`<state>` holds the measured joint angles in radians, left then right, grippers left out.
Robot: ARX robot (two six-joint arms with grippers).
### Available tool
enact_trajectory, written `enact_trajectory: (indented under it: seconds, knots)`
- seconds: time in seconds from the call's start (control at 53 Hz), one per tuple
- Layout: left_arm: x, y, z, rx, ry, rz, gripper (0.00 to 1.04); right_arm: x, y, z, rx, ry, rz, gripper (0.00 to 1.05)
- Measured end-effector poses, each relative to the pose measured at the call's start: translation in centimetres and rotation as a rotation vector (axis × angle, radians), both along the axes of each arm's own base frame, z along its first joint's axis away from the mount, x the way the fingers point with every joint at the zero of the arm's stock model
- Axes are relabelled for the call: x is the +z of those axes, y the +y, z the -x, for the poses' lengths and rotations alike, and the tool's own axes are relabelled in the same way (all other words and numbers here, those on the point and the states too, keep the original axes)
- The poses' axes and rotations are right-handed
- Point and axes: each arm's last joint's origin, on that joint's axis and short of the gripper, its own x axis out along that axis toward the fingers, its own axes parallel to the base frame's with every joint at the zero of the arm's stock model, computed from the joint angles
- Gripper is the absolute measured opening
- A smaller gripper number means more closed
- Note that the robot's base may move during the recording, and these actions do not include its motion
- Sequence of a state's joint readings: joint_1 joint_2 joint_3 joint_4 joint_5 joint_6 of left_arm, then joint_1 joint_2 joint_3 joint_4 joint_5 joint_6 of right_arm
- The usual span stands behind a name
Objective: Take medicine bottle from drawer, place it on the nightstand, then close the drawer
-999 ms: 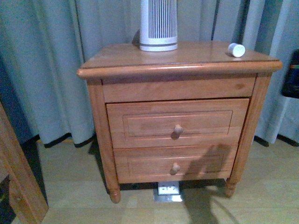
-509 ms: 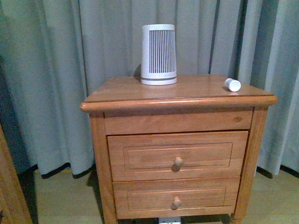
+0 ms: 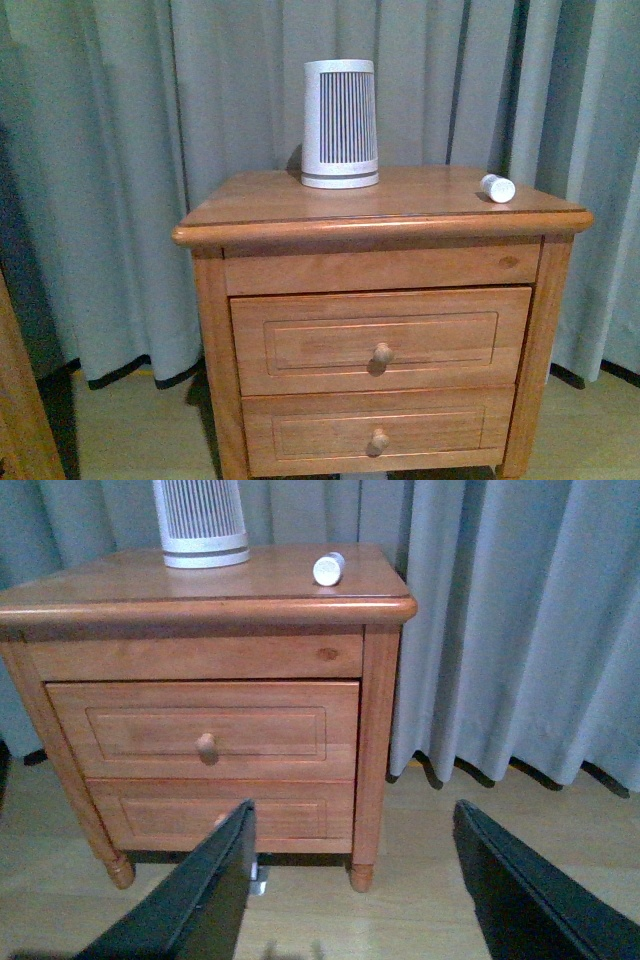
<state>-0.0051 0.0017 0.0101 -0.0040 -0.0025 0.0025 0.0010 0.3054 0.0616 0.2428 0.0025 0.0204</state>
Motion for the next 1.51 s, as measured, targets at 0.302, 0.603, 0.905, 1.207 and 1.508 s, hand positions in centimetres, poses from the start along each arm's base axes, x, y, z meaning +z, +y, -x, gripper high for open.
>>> enact_trajectory:
  seconds: [0.302,0.603,0.905,1.207,1.508]
  knots:
    - [0.0,0.0,0.0,0.001,0.0,0.0,0.98,-1.2,0.0,0.6,0.004,-0.007,0.016,0.03]
    - [0.0,0.0,0.0,-0.001,0.0,0.0,0.98,-1.4,0.0,1.9,0.003,-0.008,0.017,0.03]
    - [0.0,0.0,0.0,0.0,0.0,0.0,0.98,-1.4,0.0,2.0,0.003,-0.01,0.017,0.03]
    - [0.0,0.0,0.0,0.0,0.0,0.0,0.98,-1.4,0.0,2.0,0.003,-0.01,0.017,0.03]
    - [0.0,0.0,0.0,0.0,0.0,0.0,0.98,-1.4,0.0,2.0,0.003,-0.01,0.018,0.51]
